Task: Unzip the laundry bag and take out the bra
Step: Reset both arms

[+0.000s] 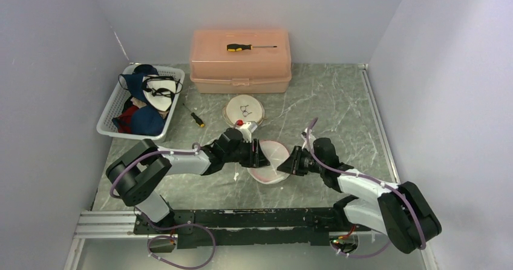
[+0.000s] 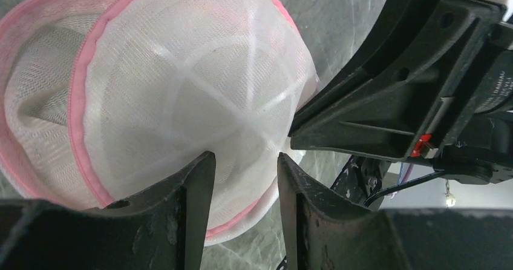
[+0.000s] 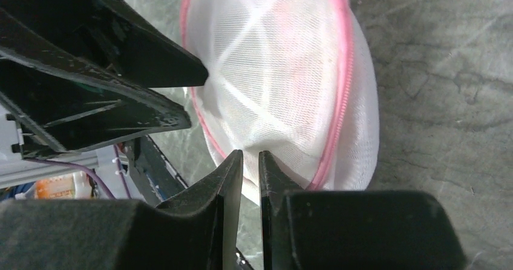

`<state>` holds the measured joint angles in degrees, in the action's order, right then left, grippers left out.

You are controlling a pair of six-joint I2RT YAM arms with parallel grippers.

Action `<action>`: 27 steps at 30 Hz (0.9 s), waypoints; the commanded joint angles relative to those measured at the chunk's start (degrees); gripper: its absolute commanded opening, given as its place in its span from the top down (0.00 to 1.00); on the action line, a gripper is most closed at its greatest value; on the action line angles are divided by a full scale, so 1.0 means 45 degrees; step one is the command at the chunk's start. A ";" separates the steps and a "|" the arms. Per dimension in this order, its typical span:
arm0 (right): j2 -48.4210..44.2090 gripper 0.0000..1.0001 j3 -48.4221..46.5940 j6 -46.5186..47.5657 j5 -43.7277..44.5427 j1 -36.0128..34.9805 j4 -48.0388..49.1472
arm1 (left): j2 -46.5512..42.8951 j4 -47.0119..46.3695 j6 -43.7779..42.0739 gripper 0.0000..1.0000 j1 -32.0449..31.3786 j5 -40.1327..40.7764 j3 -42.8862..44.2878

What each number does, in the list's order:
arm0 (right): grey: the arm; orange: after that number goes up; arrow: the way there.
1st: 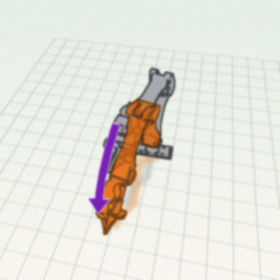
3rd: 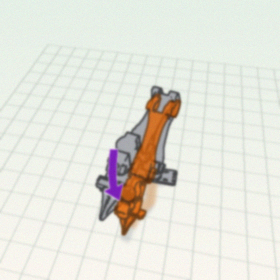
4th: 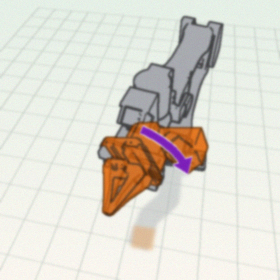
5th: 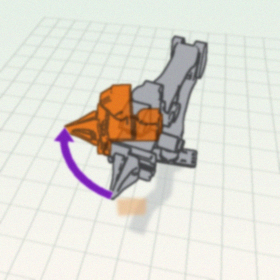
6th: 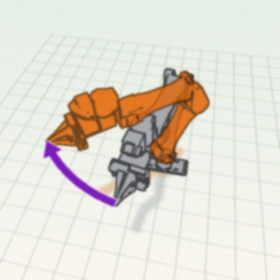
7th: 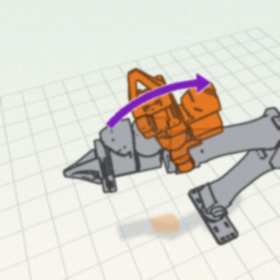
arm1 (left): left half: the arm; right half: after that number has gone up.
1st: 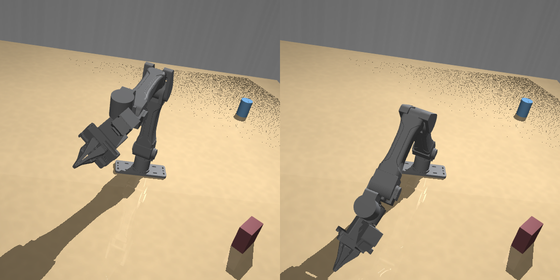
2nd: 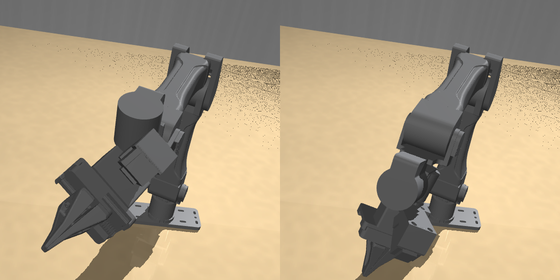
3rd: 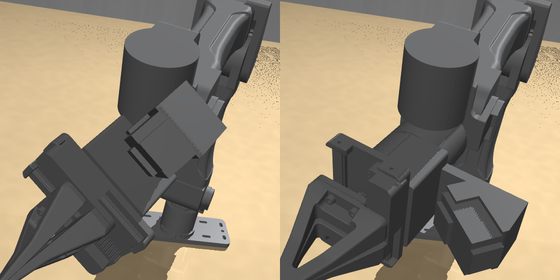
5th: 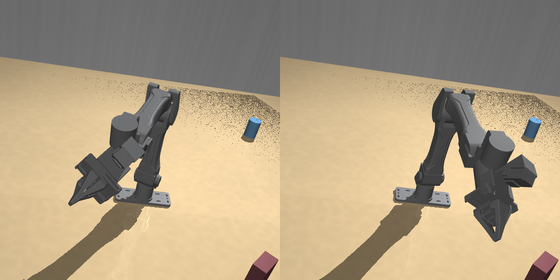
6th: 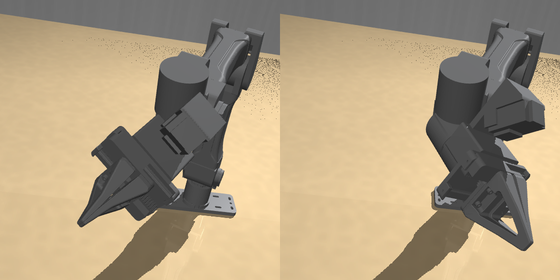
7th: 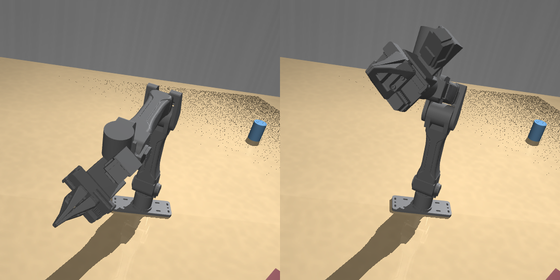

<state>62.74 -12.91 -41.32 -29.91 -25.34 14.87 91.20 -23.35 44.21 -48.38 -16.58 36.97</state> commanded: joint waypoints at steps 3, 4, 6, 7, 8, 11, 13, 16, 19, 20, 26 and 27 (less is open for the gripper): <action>0.0581 0.79 0.0505 0.0408 0.0194 -0.0035 0.1209 | -0.0543 -0.0275 -0.0077 0.52 -0.0164 0.0332 -0.0261; 0.0373 0.78 0.0517 0.0363 0.0198 -0.0037 0.1173 | -0.0665 -0.0188 -0.0094 0.52 -0.0190 0.0436 -0.0290; -0.0451 0.72 0.0341 0.0348 0.0332 -0.0035 0.0606 | -0.1058 0.0041 -0.0170 0.52 -0.0223 0.0762 -0.0341; -0.1250 0.66 0.0128 0.0432 0.0452 -0.0050 0.0091 | -0.1325 0.0276 -0.0260 0.52 -0.0240 0.0914 -0.0317; -0.1926 0.59 -0.0153 0.0591 0.0611 -0.0054 -0.0610 | -0.1658 0.0586 -0.0379 0.52 -0.0237 0.1080 -0.0256; -0.4098 0.42 -0.1510 0.1255 0.1734 -0.0063 -0.2982 | -0.2922 0.2141 -0.0909 0.50 -0.0260 0.1640 0.0180; -0.5224 0.34 -0.2570 0.1751 0.2672 -0.0074 -0.4577 | -0.3890 0.3406 -0.1305 0.49 -0.0264 0.2315 0.0615; -0.6299 0.29 -0.3957 0.2068 0.4781 -0.0073 -0.6231 | -0.5438 0.5588 -0.1866 0.37 -0.0252 0.3596 0.1362; -0.6658 0.28 -0.5045 0.1458 0.7463 -0.0149 -0.7541 | -0.6521 0.7866 -0.2117 0.17 -0.0244 0.5804 0.2162; -0.6730 0.27 -0.5321 0.1012 0.8429 -0.0166 -0.7927 | -0.6824 0.8662 -0.2102 0.08 -0.0245 0.6520 0.2435; -0.7271 0.26 -0.6648 -0.0668 1.3078 -0.0243 -0.9841 | -0.8555 1.2351 -0.1744 0.06 -0.0227 1.0573 0.3752; -0.7200 0.26 -0.6854 -0.0818 1.3488 -0.0317 -1.0082 | -0.8841 1.2743 -0.1670 0.06 -0.0240 1.1074 0.3864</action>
<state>30.65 -39.05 -40.42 13.34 -25.98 -21.58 55.37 19.51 36.47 -49.32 18.26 51.35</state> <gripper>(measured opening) 0.732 0.941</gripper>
